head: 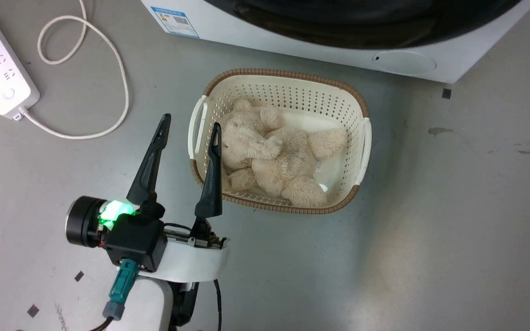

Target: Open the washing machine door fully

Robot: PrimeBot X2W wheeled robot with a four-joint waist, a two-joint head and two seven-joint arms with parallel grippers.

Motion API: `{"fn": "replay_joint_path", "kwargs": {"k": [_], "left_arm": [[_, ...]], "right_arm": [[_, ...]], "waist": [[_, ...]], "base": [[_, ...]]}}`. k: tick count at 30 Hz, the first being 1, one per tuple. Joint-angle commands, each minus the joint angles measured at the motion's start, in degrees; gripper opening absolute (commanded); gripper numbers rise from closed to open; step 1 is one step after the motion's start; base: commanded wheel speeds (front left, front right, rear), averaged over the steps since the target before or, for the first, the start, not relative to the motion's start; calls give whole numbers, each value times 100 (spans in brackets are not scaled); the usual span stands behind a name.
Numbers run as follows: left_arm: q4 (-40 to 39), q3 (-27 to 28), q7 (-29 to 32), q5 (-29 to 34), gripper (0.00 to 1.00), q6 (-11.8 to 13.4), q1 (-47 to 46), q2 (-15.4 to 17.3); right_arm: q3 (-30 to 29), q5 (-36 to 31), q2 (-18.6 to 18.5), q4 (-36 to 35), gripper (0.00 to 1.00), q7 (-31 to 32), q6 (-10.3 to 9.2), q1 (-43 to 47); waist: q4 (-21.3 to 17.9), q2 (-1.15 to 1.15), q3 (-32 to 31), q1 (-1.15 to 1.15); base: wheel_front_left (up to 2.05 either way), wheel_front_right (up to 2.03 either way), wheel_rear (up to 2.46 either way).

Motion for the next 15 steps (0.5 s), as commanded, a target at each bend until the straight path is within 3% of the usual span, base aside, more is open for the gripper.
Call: {"fn": "replay_joint_path", "kwargs": {"k": [1,7,15], "left_arm": [[-45,-21,-64,-63,100,46,-72,10],[11,28,-136,-200,100,82,11,6],[148,116,-139,-248,100,48,352,2]], "right_arm": [[-87,66,67,135,0,240,-2,-12],[-331,278,300,-48,0,886,-2,500],[-185,825,641,-882,0,1750,-2,1944]], "waist": [[2,0,-73,0],[-27,0,-391,0],[-131,0,-1083,0]], "base": [[0,0,0],[0,0,0],[0,0,0]]}}
